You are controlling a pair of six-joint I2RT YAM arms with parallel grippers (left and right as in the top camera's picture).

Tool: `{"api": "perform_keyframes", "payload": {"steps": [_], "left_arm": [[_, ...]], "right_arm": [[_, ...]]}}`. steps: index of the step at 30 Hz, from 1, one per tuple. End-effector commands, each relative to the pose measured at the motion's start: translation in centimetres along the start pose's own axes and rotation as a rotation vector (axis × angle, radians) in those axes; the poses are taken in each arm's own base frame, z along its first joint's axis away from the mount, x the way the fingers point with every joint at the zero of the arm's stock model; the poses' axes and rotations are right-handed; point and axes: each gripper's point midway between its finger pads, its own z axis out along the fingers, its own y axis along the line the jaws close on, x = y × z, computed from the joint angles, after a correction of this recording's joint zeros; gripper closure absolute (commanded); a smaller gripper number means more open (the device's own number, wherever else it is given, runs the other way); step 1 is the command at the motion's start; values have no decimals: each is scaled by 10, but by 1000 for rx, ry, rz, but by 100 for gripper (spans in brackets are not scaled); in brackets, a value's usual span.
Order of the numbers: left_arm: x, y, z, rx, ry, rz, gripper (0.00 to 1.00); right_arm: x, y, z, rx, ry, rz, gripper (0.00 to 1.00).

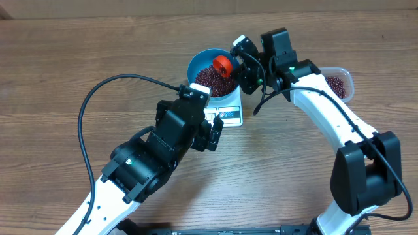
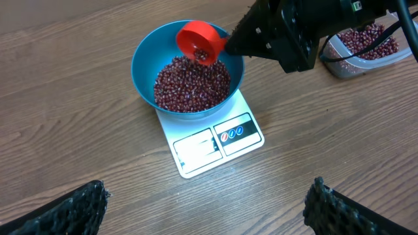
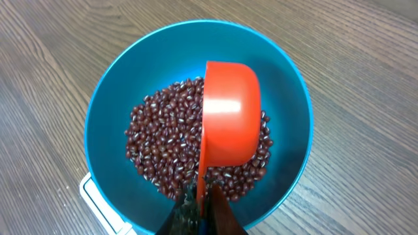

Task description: Scoop item into bowl and weigh 150g on scale

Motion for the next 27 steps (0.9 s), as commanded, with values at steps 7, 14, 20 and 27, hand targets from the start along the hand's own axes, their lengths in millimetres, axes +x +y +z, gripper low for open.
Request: {"api": "perform_keyframes", "payload": {"steps": [7,14,20,27], "left_arm": [[-6,1,-1,-1,-13,-28,1],[-6,1,-1,-1,-12,-28,1],[-6,1,-1,-1,-12,-28,1],[-6,1,-1,-1,-12,-28,1]], "right_arm": [[-28,3,-20,-6,-80,-7,96],[-26,1,-19,16,-69,-2,96],[-26,1,-19,15,-69,-3,96],[-26,1,-19,15,-69,-3,96]]}}
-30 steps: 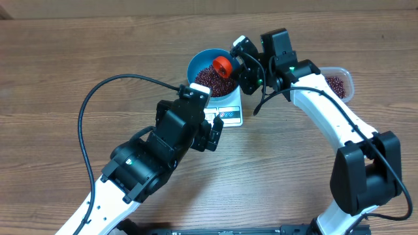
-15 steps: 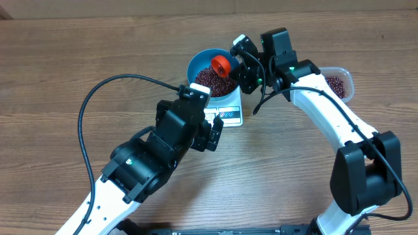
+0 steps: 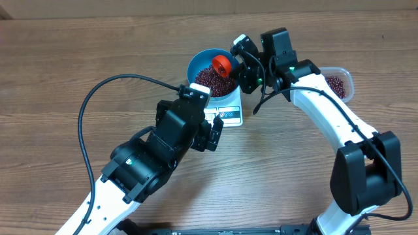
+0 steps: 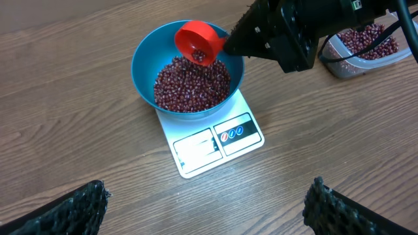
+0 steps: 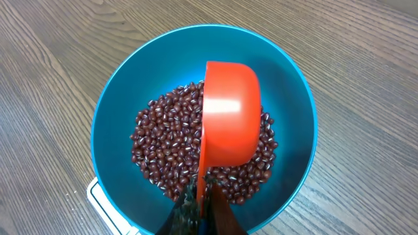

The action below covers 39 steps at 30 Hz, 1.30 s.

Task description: Scoop item into bowl and weigh 150g on scale

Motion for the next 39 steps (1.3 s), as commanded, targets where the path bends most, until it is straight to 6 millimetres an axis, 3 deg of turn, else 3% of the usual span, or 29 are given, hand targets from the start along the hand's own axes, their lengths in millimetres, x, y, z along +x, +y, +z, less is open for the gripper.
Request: {"api": "perform_keyframes", "payload": {"steps": [1,19,27,30,34,39], "left_arm": [[-6,1,-1,-1,-12,-28,1],[-6,1,-1,-1,-12,-28,1],[-6,1,-1,-1,-13,-28,1],[-6,1,-1,-1,-12,-28,1],[-6,1,-1,-1,-12,-28,1],[-6,1,-1,-1,-12,-28,1]], "right_arm": [[-25,0,-19,24,-64,-23,96],[-30,-3,-19,36,-84,-33,96],[-33,-18,-21,122,-87,-39,96],[-32,-10,-20,78,-86,-36,96],[-27,18,-18,-63,-75,-33,96],[-29,0,-18,40,-75,-69,96]]}}
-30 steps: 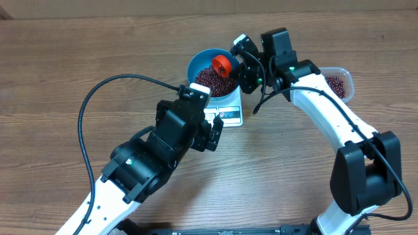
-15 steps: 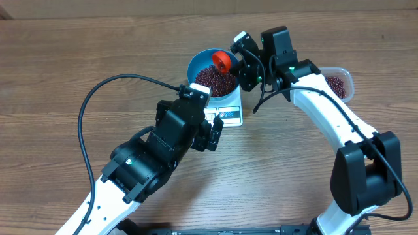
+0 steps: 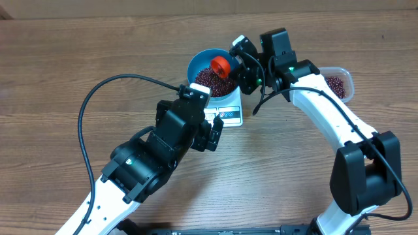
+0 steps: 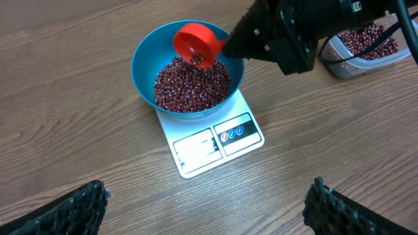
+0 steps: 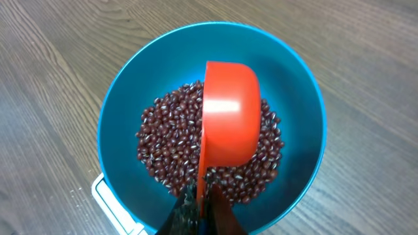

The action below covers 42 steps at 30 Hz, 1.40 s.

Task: Scoop item into bowl and weigh 150g on scale
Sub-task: 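Keep the red scoop tilted over the blue bowl, shaking out beans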

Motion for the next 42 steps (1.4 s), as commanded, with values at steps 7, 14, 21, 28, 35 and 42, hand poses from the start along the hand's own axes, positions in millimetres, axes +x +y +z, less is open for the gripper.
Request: {"api": "perform_keyframes", "payload": {"steps": [7,14,21,28,35,42], "left_arm": [[-6,1,-1,-1,-12,-28,1],[-6,1,-1,-1,-12,-28,1],[-6,1,-1,-1,-12,-28,1],[-6,1,-1,-1,-12,-28,1],[-6,1,-1,-1,-12,-28,1],[-6,1,-1,-1,-12,-28,1]], "right_arm": [[-26,-4,-18,53,-63,-68,96],[-25,3,-18,16,-63,-56,96],[-24,1,-18,26,-57,-60,96],[-25,3,-18,16,-61,-61,96],[-19,3,-17,22,-35,-152,96],[-21,10,-17,-12,-49,-152,96]]}}
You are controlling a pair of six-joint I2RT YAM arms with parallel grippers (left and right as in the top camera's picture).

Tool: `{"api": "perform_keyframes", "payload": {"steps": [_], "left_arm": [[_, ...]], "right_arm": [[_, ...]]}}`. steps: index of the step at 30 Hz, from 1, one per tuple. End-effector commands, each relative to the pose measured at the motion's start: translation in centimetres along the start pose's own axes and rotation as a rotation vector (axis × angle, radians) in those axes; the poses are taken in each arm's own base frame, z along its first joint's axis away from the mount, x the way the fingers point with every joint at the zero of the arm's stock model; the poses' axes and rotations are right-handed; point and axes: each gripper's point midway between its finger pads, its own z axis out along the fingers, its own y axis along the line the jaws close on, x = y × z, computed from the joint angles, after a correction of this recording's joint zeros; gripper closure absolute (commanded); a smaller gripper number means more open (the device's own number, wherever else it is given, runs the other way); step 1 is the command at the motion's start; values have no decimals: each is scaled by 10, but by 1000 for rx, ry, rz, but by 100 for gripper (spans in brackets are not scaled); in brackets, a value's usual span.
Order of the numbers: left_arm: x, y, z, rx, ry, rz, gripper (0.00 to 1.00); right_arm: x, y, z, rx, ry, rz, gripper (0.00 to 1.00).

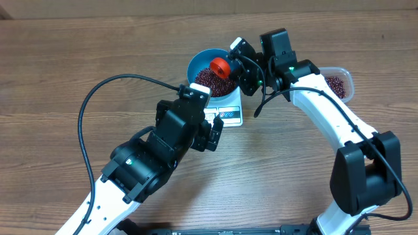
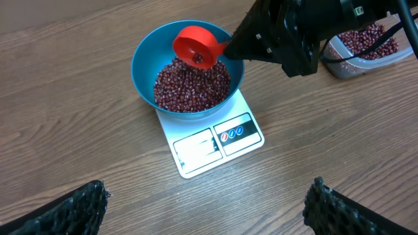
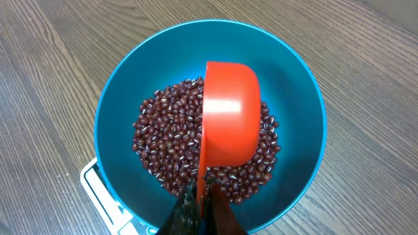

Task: Scoop item into bowl and weigh 150g on scale
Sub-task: 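Keep the red scoop tilted over the blue bowl, shaking out beans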

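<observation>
A blue bowl holding red beans stands on a white scale. My right gripper is shut on the handle of a red scoop, which hangs tipped on its side over the bowl. In the overhead view the scoop is above the bowl's right half, and a few beans still show inside it in the left wrist view. My left gripper is open, low over the table in front of the scale, with nothing between its fingers.
A clear plastic tub of red beans sits to the right of the scale, behind my right arm. A black cable loops over the table at the left. The scale's display cannot be read.
The red scoop has shifted very slightly over the bowl, and the right wrist view has moved a little. The left arm has not moved.
At every earlier moment my right gripper held the red scoop tipped over the blue bowl on the scale, with only small shifts of position. The left gripper stayed open in front of the scale. The scoop is still over the bowl now.
</observation>
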Motion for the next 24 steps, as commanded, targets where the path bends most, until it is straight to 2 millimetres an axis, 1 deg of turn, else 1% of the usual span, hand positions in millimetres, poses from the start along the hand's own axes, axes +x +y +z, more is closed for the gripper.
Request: {"api": "perform_keyframes", "payload": {"steps": [1,24], "left_arm": [[-6,1,-1,-1,-12,-28,1],[-6,1,-1,-1,-13,-28,1]], "right_arm": [[-26,4,-17,7,-66,-47,96],[-24,5,-17,3,-57,-43,96]]}}
